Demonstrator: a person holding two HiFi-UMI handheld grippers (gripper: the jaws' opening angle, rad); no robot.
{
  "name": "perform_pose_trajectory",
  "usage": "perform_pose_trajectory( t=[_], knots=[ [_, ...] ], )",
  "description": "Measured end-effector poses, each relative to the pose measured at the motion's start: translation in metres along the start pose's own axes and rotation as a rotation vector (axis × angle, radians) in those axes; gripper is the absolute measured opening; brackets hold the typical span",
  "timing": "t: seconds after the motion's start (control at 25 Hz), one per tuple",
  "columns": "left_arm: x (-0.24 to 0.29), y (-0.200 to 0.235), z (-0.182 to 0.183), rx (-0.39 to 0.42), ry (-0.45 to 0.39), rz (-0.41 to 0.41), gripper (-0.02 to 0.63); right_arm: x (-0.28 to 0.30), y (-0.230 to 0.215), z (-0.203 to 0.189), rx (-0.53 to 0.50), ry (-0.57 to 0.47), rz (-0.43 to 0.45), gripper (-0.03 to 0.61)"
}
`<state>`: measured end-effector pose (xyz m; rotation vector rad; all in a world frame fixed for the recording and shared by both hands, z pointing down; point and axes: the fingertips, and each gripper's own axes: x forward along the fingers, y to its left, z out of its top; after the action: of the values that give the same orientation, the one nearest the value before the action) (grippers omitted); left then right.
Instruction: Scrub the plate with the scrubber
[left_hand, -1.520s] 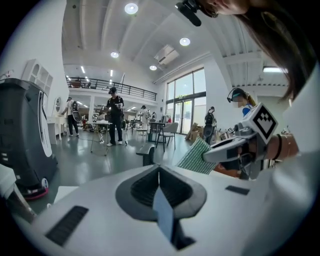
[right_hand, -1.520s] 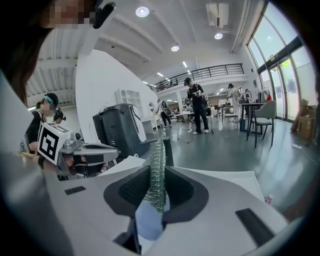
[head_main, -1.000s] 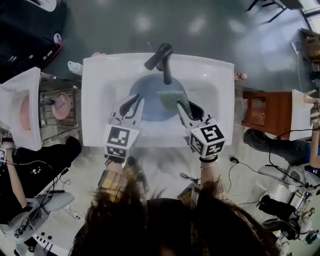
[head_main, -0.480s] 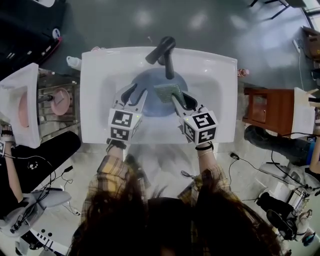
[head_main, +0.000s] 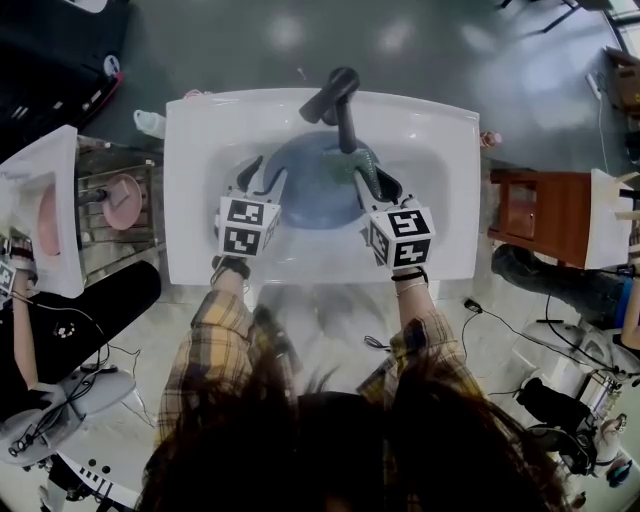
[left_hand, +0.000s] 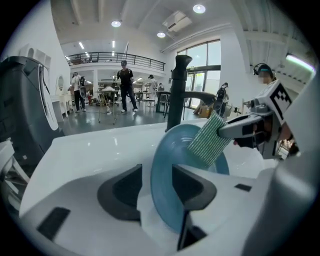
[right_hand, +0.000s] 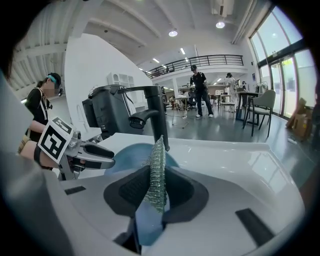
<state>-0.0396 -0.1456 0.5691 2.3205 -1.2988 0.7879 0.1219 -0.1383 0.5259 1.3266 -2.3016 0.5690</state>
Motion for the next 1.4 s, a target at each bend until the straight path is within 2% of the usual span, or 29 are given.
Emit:
perform_pose_trajectory(
  t=[0.28,0.32,0.4,0.52,0.64,0.92,1.16,1.4],
  knots=[
    [0.014,0.004,-0.025,-0.031,0.074,-0.049,0.166,0.010,-0.012,-0.004,-0.040,-0.014,-0.089,0.106],
    [0.015,0.005,-0.026,-0.027,0.077,-0.047,0.153,0.011,-0.014,-0.004,-0.051,-0.011,-0.105,0.106],
    [0.016,0.008,-0.027,-0.015,0.077,-0.038,0.082,0.015,-0.017,-0.004,-0.079,-0.003,-0.135,0.106],
    [0.017,0.009,-0.028,0.018,0.087,-0.040,0.040,0.019,-0.019,-0.002,-0.126,0.000,-0.177,0.106],
    [0.016,0.007,-0.029,0.027,0.096,-0.062,0.037,0.022,-0.017,0.000,-0.173,0.003,-0.202,0.106],
    [0.019,0.006,-0.028,-0.008,0.092,-0.103,0.029,0.036,-0.012,0.002,-0.297,0.022,-0.251,0.106],
    [0.017,0.005,-0.029,0.023,0.106,-0.120,0.031,0.057,0.010,0.003,-0.342,0.039,-0.235,0.100],
    [0.016,0.003,-0.029,0.030,0.107,-0.131,0.031,0.072,0.038,0.005,-0.435,0.056,-0.210,0.098]
  ],
)
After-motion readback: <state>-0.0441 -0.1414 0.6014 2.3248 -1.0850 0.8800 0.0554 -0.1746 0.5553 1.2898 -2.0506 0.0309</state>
